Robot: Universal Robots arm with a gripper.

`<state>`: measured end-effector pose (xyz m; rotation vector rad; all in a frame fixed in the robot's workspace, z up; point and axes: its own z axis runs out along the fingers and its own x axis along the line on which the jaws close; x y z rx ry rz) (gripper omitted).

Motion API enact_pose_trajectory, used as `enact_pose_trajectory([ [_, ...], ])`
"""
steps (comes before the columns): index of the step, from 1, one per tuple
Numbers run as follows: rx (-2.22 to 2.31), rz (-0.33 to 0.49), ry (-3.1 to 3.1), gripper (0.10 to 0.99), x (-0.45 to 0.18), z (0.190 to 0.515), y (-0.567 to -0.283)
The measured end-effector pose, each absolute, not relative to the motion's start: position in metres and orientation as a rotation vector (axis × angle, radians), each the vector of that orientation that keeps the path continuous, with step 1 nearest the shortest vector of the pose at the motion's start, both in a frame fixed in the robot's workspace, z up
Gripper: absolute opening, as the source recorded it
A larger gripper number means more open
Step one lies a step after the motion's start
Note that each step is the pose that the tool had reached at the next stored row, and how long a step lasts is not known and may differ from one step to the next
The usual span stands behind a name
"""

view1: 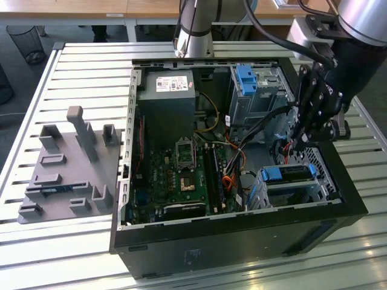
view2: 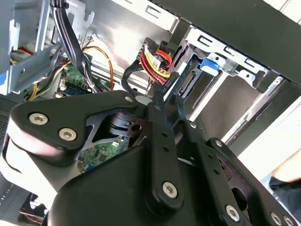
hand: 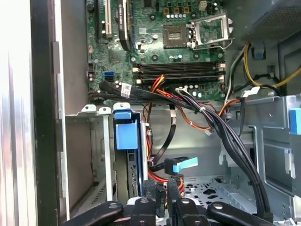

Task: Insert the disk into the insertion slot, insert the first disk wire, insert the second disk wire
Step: 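Insert the first disk wire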

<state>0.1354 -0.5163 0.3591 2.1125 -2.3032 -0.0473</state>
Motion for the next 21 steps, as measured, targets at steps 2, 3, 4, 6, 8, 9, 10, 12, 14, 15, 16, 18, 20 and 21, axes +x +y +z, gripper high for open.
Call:
enact_pose_trajectory([
  [2,2.087,-0.048,-2.327,0.259,0.1356,0.3587,-0.5159],
  [3,2.073,-0.048,-2.34,0.259,0.1356,0.3585,-0.5157],
  [4,2.059,-0.048,-2.352,0.259,0.1356,0.3582,-0.5155],
  [6,2.029,-0.048,-2.378,0.322,0.1357,0.3577,-0.5152],
  [8,2.001,-0.048,-2.403,0.322,0.1358,0.3571,-0.5149],
  [9,1.987,-0.048,-2.414,0.322,0.1359,0.3568,-0.5147],
  [10,1.976,-0.048,-2.423,0.322,0.1362,0.3565,-0.5145],
  [12,1.962,-0.048,-2.434,0.322,0.1378,0.356,-0.5142],
  [14,1.959,-0.048,-2.438,0.322,0.1396,0.3547,-0.5141],
  [15,1.958,-0.047,-2.438,0.322,0.1398,0.354,-0.5141],
  [16,1.957,-0.043,-2.437,0.322,0.1399,0.3535,-0.5141],
  [18,1.955,-0.033,-2.434,0.322,0.1401,0.3521,-0.5142],
  [20,1.951,-0.02,-2.43,0.322,0.1403,0.3506,-0.5142],
  [21,1.949,-0.014,-2.428,0.322,0.1415,0.3502,-0.514],
])
